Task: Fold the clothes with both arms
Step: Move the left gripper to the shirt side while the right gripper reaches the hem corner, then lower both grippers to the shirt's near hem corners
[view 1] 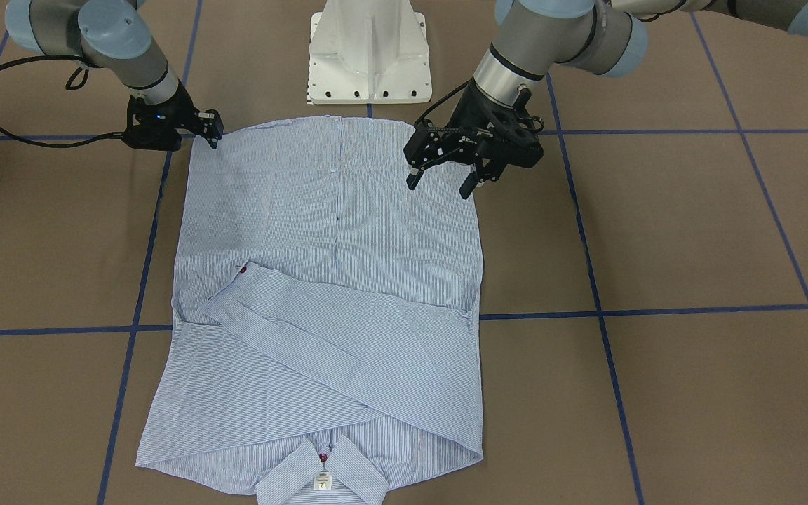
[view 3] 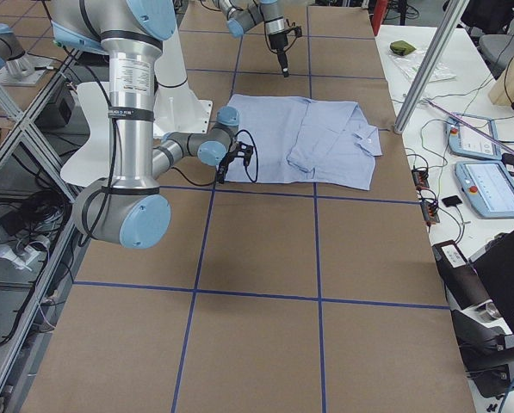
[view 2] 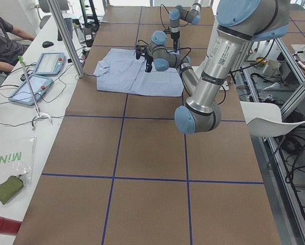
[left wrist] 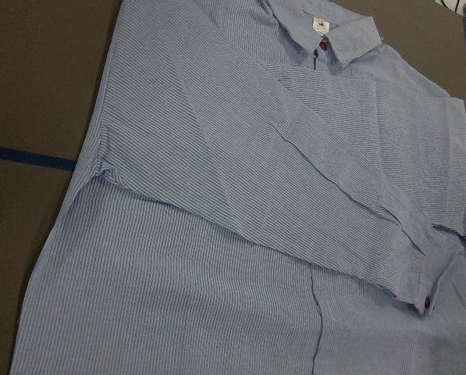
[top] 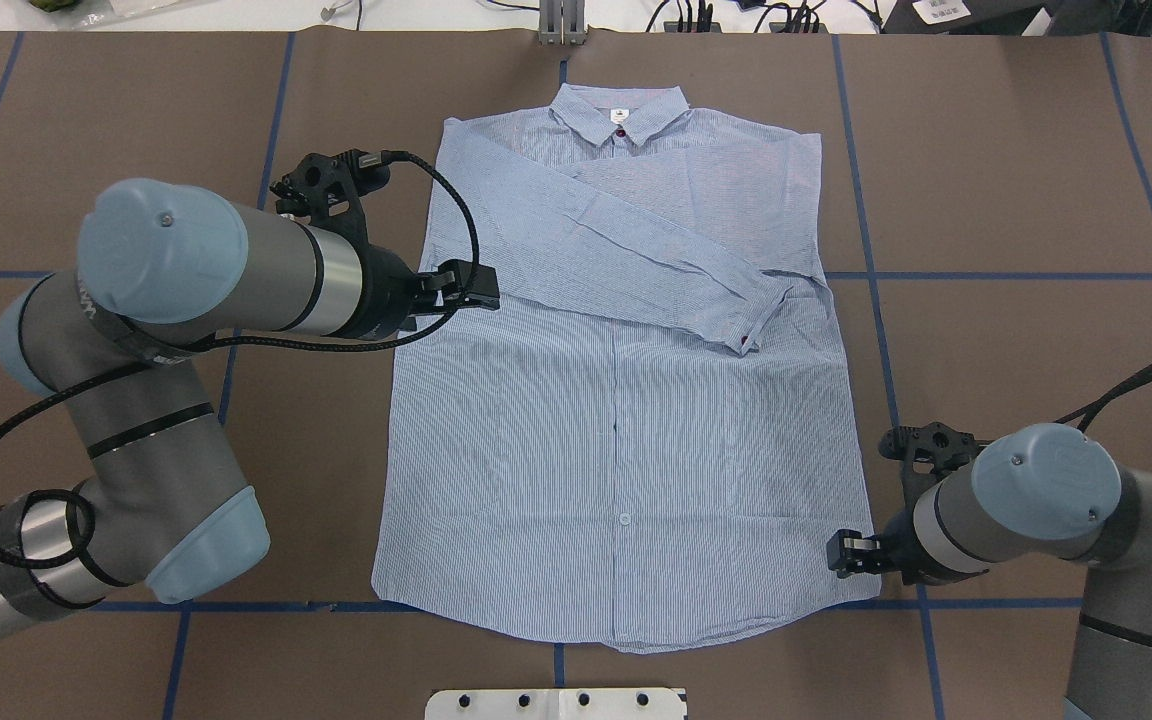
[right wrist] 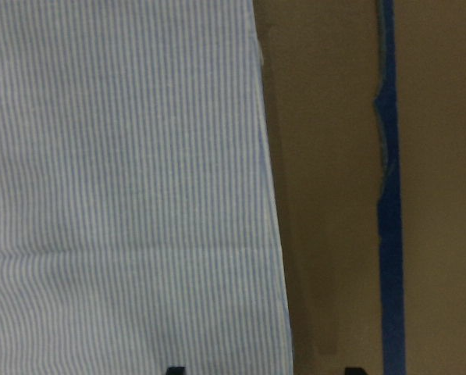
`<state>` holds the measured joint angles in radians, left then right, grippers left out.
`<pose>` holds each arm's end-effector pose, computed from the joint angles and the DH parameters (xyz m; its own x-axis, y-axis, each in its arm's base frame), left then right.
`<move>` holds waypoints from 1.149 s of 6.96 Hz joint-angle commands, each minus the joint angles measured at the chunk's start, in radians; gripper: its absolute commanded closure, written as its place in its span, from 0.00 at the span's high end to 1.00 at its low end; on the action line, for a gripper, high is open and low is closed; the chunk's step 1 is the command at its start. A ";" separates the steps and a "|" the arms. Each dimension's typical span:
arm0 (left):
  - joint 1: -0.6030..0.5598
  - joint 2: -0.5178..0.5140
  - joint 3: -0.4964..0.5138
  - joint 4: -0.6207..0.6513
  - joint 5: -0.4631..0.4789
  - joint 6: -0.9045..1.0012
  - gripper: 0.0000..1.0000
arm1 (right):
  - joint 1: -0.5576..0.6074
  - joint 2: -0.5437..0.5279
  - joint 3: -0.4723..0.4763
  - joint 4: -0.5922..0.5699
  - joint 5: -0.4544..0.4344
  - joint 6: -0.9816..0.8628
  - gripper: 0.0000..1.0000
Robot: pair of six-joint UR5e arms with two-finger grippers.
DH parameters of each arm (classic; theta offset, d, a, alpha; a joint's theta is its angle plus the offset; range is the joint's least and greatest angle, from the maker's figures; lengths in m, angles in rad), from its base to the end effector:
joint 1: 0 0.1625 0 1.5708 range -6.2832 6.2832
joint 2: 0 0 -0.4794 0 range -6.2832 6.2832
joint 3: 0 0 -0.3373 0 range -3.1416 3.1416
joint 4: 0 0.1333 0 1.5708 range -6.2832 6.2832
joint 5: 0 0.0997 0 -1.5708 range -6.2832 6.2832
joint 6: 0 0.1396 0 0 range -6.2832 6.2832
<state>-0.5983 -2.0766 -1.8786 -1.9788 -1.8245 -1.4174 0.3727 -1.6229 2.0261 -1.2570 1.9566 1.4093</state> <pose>0.4611 -0.4332 0.2893 0.3329 -0.0479 -0.9417 0.3030 0.9512 0.0587 -0.3854 -0.2374 0.5409 0.7101 0.1177 0.6942 0.0072 0.9847 -0.1743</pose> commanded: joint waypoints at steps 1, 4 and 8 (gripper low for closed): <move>0.000 -0.003 0.001 -0.002 0.001 0.000 0.98 | 0.000 0.001 -0.006 -0.002 0.004 -0.001 0.70; 0.000 -0.002 0.006 -0.003 0.002 0.002 0.98 | -0.002 0.008 -0.030 0.005 0.013 -0.001 0.61; 0.000 0.001 0.015 -0.003 0.004 0.002 0.97 | 0.000 0.008 -0.023 0.005 0.015 -0.001 0.00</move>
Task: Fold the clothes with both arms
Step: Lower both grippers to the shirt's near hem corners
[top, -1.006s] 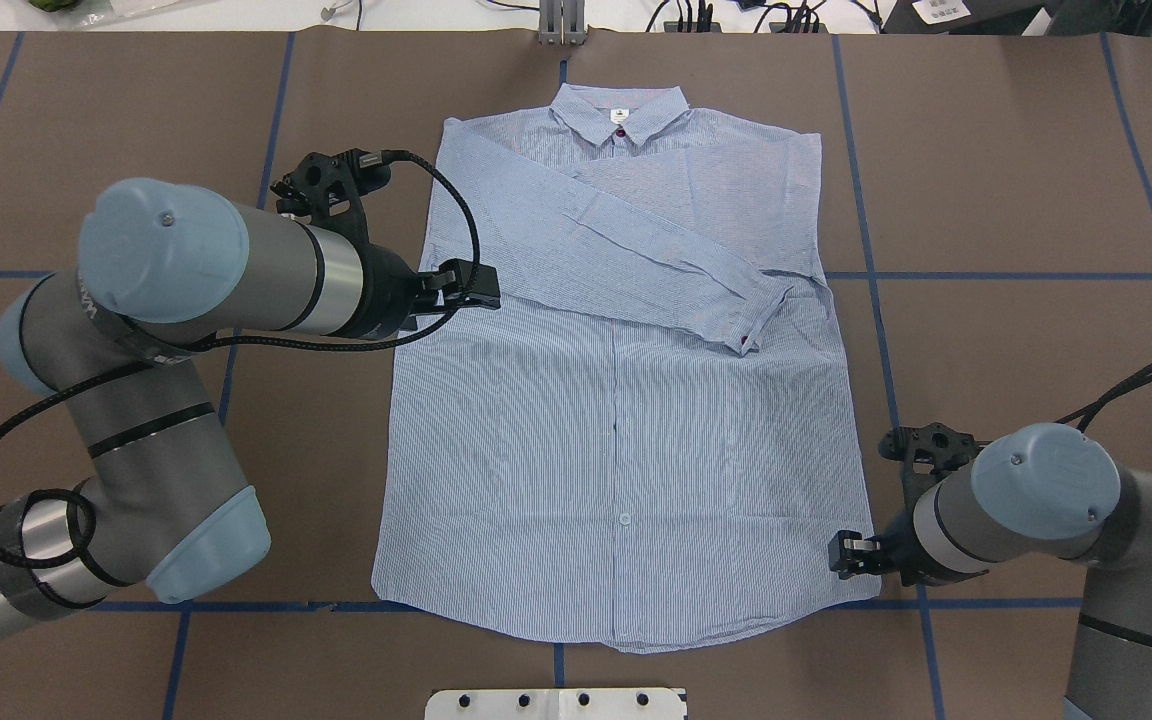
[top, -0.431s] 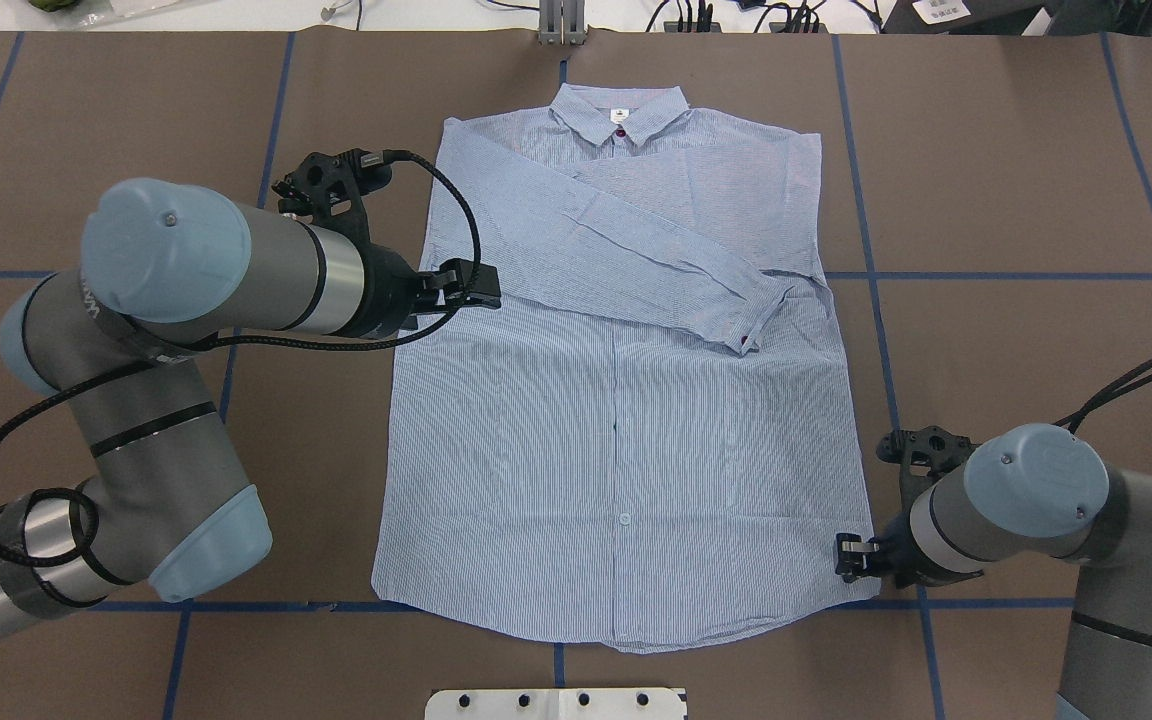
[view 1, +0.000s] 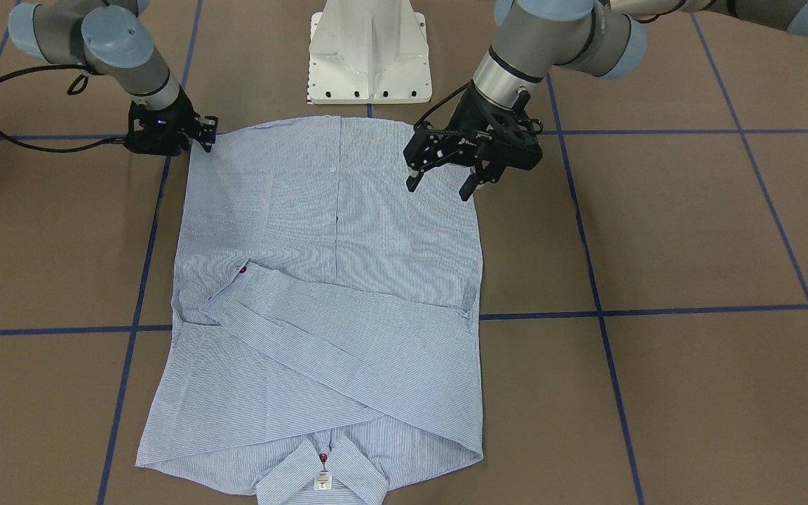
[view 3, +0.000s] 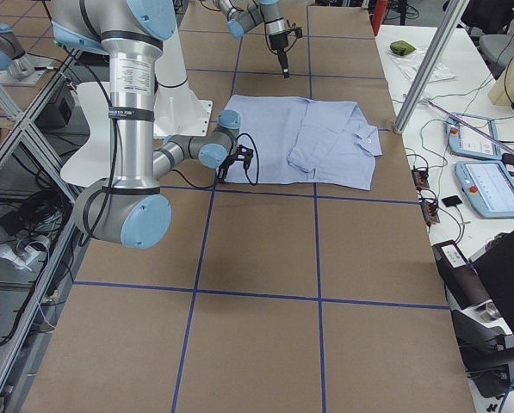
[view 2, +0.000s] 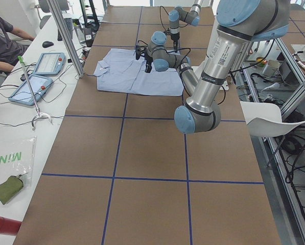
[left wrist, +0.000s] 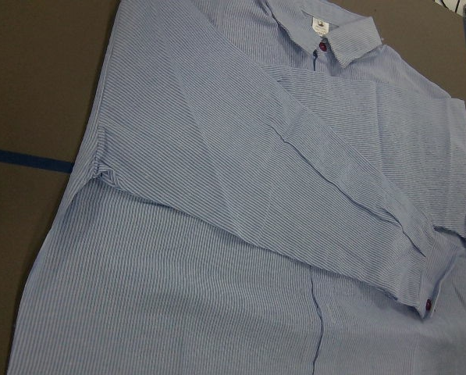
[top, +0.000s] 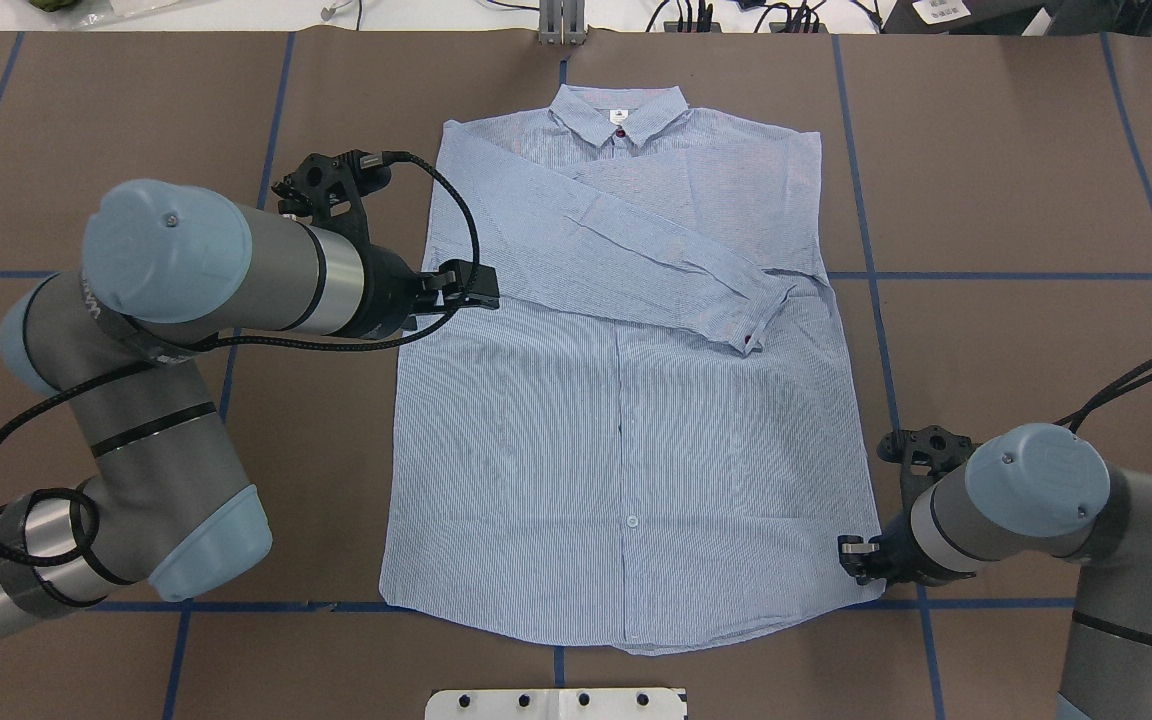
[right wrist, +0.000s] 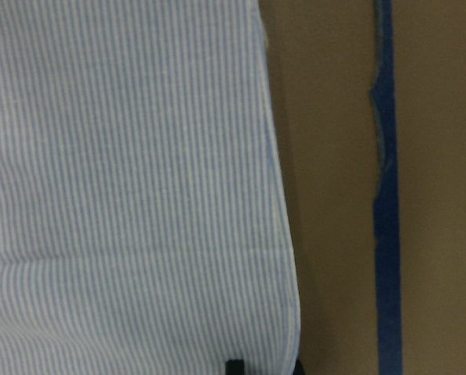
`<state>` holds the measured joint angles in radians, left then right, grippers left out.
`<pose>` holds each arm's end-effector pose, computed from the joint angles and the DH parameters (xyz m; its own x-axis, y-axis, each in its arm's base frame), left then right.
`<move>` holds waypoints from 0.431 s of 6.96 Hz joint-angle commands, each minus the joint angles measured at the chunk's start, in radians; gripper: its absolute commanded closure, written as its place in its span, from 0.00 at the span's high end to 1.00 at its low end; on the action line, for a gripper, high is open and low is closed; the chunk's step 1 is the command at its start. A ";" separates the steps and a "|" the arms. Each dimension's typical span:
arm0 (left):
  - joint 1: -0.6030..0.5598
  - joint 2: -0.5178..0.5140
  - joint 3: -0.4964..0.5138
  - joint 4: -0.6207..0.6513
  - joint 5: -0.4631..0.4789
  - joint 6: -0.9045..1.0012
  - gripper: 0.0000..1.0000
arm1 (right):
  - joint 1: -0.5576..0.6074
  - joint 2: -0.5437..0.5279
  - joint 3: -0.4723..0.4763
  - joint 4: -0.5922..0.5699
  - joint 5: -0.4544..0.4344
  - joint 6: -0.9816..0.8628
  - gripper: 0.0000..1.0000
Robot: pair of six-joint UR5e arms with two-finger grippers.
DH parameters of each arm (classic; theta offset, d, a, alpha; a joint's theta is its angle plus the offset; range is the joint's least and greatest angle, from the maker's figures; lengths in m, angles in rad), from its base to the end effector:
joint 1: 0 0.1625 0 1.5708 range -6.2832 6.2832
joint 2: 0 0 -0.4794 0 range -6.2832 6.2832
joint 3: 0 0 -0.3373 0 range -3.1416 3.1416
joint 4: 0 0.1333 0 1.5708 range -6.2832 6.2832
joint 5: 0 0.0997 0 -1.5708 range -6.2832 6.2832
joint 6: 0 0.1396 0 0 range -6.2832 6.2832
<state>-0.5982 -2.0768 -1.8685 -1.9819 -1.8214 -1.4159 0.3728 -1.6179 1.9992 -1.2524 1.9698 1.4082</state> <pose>0.4633 -0.4352 0.2927 0.3391 -0.0502 -0.9394 0.3048 0.9506 0.0592 -0.3899 -0.2374 0.5501 0.7197 0.1213 0.6836 0.0141 0.9819 -0.1890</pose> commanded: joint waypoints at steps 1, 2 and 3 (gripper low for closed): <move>0.000 0.001 0.005 0.000 0.001 0.000 0.96 | 0.001 0.006 0.009 0.001 0.011 0.000 0.00; 0.000 0.003 0.005 -0.002 0.001 0.000 0.96 | 0.003 0.007 0.012 0.001 0.012 0.000 0.00; 0.000 0.004 0.008 -0.002 0.001 0.000 0.96 | 0.005 0.006 0.027 0.001 0.017 0.000 0.00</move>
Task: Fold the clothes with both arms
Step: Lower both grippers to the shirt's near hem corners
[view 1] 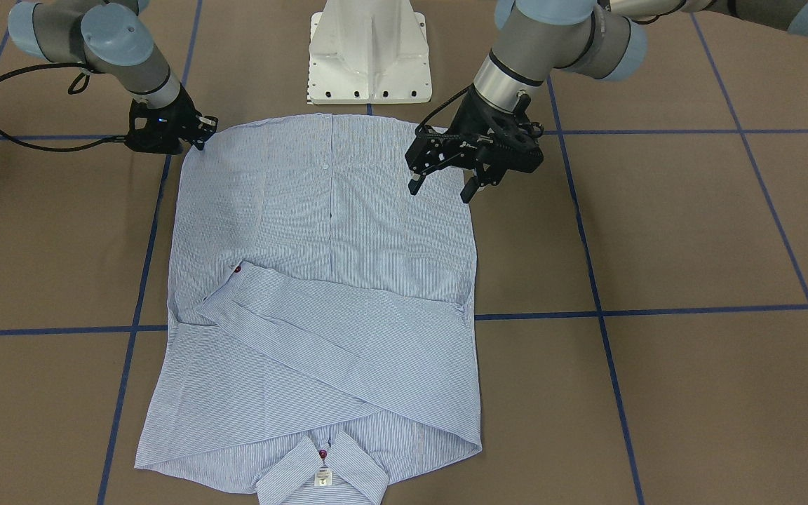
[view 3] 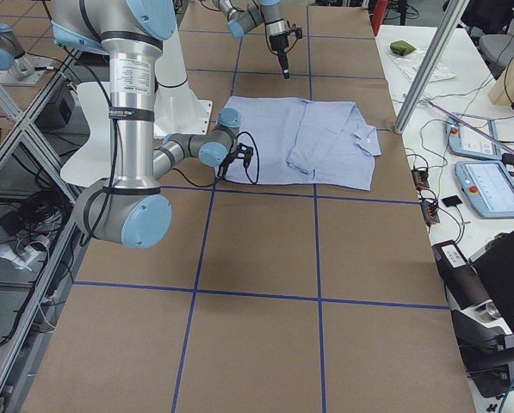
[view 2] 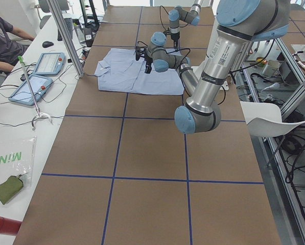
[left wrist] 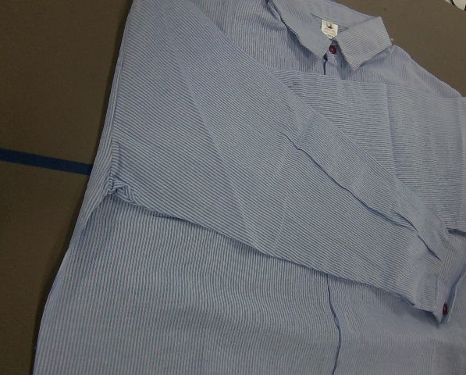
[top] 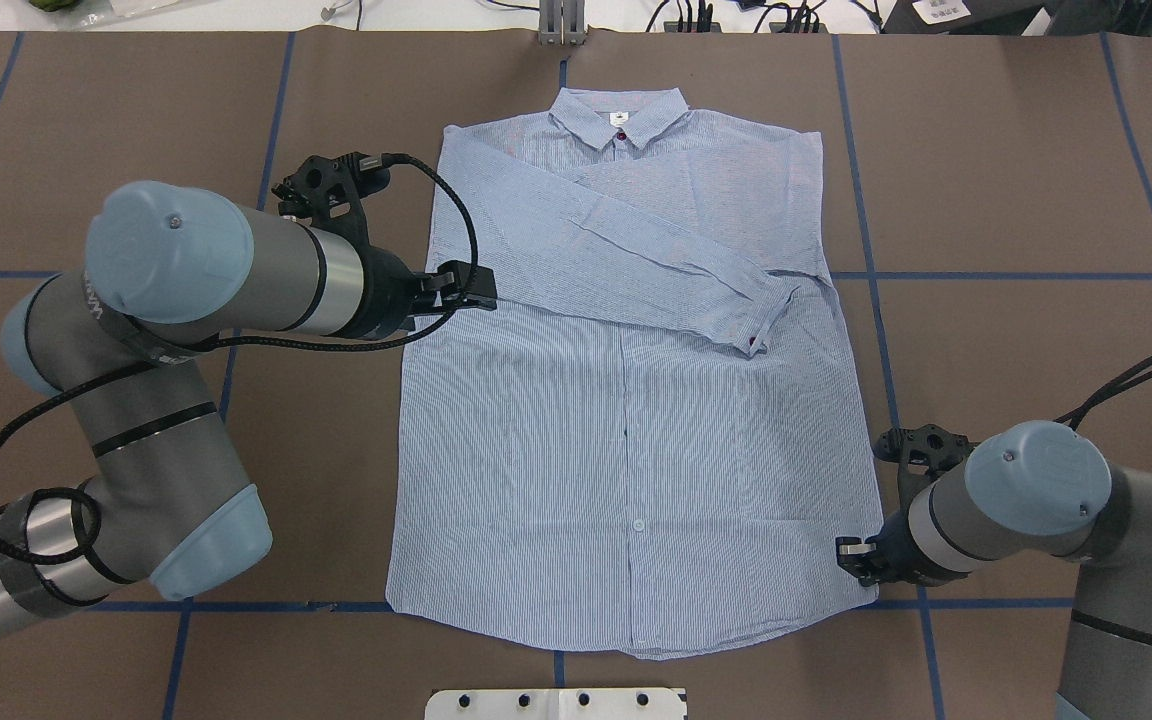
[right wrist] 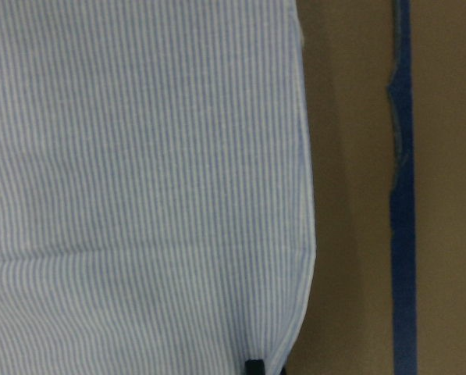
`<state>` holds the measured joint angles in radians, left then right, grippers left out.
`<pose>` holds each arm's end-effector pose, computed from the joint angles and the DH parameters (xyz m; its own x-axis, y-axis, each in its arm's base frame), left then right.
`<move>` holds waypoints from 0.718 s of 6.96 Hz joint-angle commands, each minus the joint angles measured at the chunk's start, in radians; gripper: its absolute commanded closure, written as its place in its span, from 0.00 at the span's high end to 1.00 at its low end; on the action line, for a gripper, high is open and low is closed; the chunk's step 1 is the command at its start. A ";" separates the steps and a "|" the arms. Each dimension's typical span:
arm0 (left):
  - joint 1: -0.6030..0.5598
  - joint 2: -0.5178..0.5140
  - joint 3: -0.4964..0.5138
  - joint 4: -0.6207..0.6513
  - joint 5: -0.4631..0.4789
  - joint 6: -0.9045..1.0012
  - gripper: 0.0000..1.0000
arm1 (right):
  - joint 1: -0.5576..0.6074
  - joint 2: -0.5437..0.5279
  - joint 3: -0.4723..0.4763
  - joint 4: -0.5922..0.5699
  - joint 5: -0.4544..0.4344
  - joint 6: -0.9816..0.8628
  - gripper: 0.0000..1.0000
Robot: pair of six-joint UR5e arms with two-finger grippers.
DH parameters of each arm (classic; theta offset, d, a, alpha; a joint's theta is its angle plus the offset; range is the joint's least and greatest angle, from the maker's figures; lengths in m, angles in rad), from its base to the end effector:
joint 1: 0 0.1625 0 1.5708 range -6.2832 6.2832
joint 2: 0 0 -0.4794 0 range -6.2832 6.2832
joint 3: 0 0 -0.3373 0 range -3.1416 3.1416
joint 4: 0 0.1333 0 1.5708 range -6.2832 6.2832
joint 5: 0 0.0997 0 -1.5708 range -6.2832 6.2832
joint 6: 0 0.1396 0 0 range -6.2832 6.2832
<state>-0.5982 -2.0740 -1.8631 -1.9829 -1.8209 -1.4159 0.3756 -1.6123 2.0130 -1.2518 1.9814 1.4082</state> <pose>0.4643 -0.4359 0.2964 0.3447 -0.0540 -0.9371 0.3049 0.9507 0.0573 -0.3902 -0.2373 0.5405 0.7052 0.1185 0.6991 0.0229 0.9816 -0.1895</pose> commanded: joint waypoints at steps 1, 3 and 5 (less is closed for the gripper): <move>0.000 0.006 0.007 -0.001 0.000 0.002 0.96 | 0.003 -0.003 0.035 0.000 0.004 0.000 0.00; 0.033 0.079 -0.022 0.006 -0.009 -0.033 0.97 | 0.040 0.005 0.073 0.002 0.000 0.000 0.00; 0.148 0.133 -0.033 0.027 0.000 -0.131 0.96 | 0.068 0.006 0.108 0.002 -0.006 0.000 0.00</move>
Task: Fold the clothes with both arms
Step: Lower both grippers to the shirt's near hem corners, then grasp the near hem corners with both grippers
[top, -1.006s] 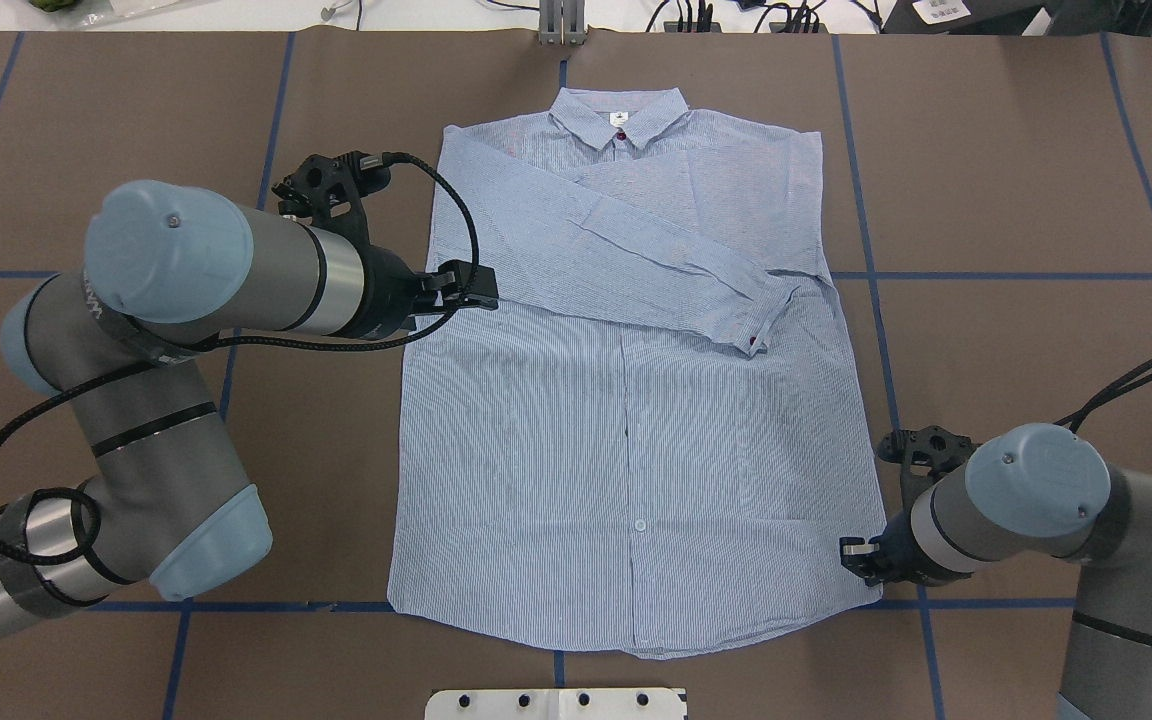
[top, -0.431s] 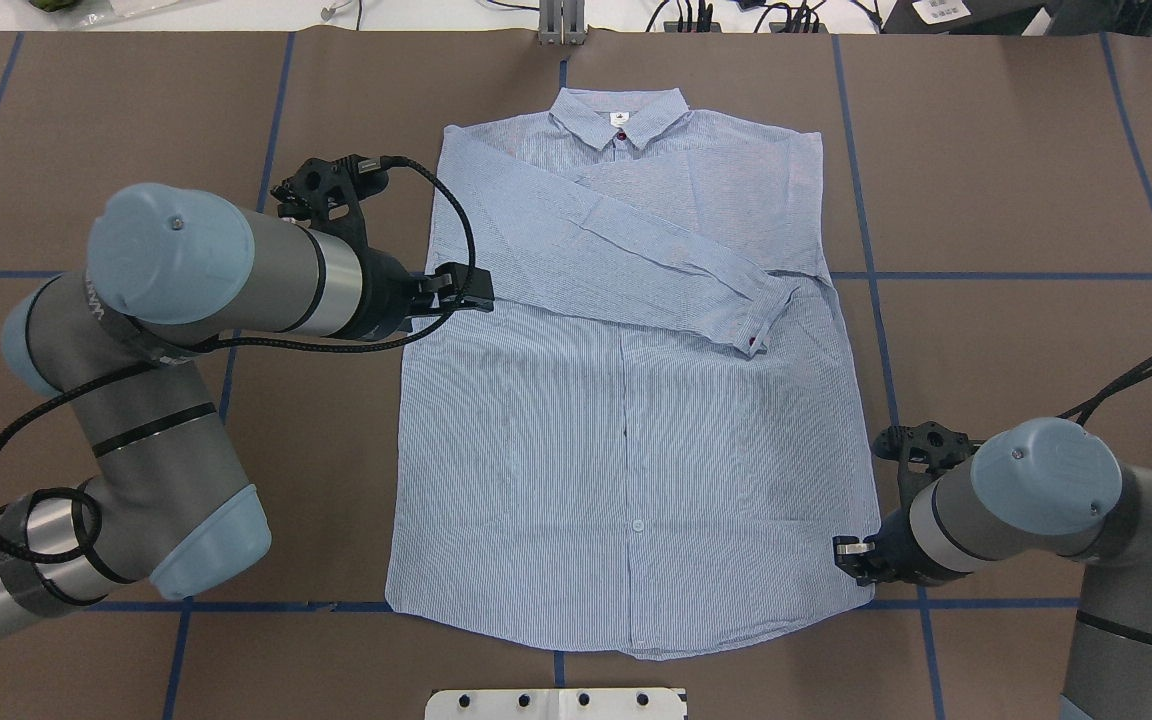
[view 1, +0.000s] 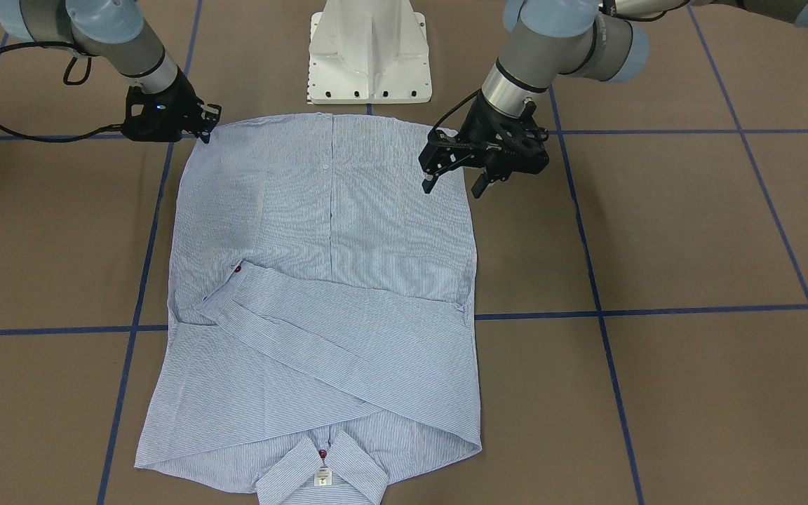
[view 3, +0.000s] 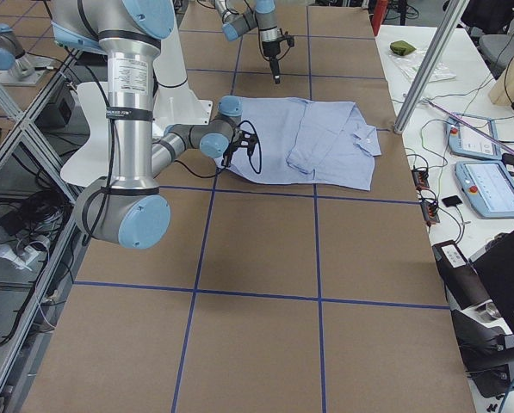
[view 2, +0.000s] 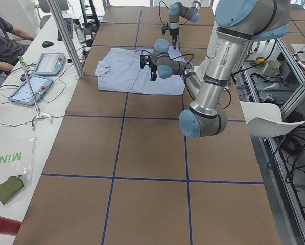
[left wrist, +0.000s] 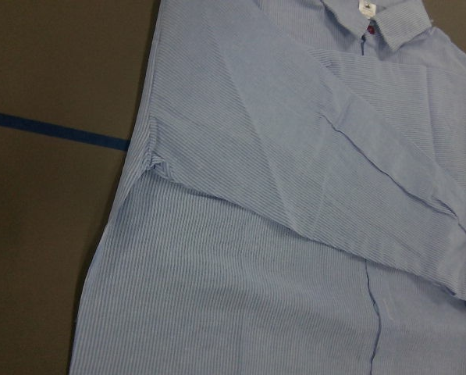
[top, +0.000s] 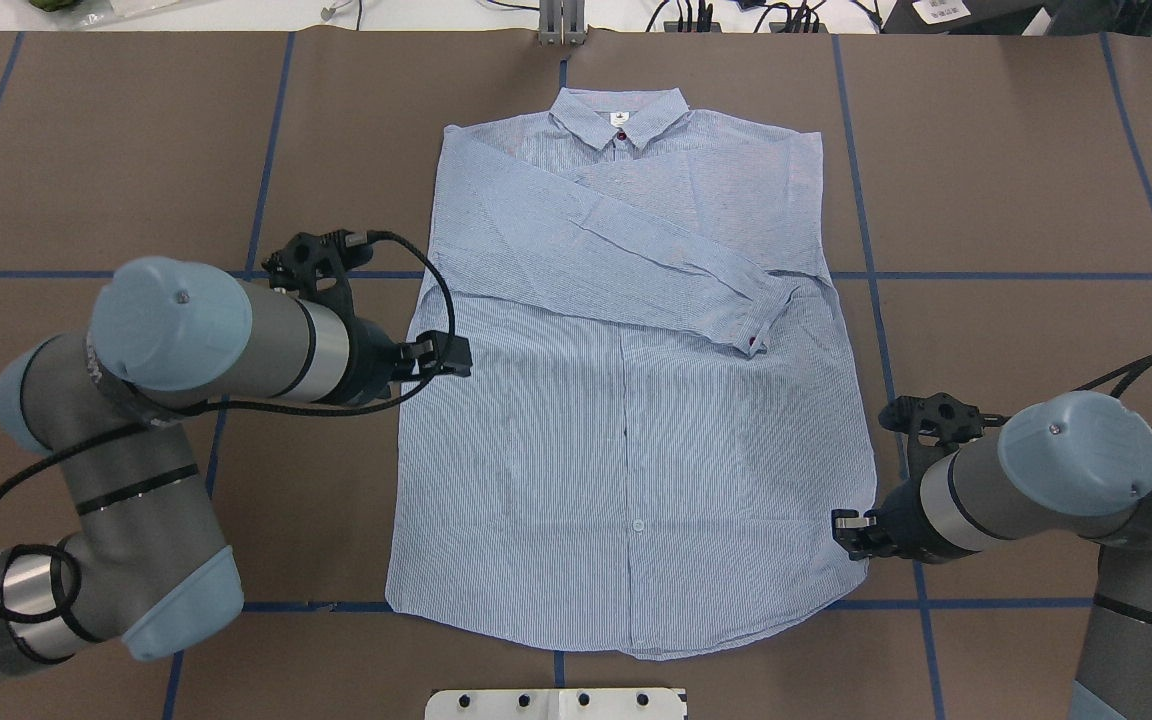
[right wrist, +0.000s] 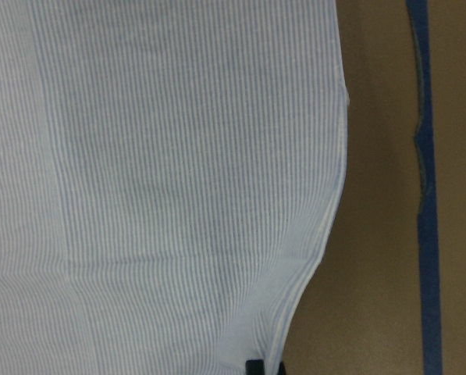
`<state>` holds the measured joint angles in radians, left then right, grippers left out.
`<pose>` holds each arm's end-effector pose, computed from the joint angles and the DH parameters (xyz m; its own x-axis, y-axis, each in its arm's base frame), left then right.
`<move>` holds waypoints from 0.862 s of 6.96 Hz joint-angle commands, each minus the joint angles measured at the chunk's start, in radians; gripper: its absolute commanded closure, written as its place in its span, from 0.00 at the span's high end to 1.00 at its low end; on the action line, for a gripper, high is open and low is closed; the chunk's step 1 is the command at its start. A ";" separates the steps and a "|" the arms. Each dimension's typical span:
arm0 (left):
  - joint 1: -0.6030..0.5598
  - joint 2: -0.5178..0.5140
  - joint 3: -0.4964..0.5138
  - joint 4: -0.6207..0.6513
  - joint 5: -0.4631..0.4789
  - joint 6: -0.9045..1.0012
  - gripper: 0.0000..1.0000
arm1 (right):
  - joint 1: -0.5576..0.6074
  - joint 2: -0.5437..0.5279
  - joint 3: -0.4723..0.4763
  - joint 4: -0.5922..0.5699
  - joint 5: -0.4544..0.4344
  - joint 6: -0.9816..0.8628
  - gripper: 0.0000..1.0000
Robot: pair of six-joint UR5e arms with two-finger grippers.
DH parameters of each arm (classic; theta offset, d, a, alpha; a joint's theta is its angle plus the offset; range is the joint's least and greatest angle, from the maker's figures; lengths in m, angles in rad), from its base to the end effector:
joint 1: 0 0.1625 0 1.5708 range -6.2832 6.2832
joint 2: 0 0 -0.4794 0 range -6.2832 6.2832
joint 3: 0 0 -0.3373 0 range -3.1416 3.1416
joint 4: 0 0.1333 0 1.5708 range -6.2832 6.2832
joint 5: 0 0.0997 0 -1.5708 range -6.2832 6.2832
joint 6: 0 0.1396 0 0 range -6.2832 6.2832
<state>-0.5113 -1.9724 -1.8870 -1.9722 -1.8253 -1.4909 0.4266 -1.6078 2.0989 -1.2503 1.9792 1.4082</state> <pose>0.4809 -0.3824 0.3512 0.4014 -0.1366 -0.9057 0.2447 0.9689 -0.0377 -0.3695 -0.2535 0.4984 0.6374 0.1265 0.7601 -0.0145 0.9882 -0.1523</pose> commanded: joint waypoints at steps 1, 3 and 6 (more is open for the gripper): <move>0.132 0.035 -0.047 0.101 0.018 -0.110 0.96 | 0.024 0.003 0.032 0.000 -0.006 0.000 0.00; 0.238 0.036 -0.081 0.229 0.096 -0.165 0.95 | 0.031 0.011 0.033 0.000 -0.010 0.000 0.00; 0.266 0.056 -0.058 0.269 0.118 -0.169 0.90 | 0.044 0.012 0.036 0.000 -0.003 0.000 0.00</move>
<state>-0.2539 -1.9184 -1.9536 -1.7269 -1.7174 -1.6590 0.4652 -1.5960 2.1337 -1.2502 1.9718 1.4082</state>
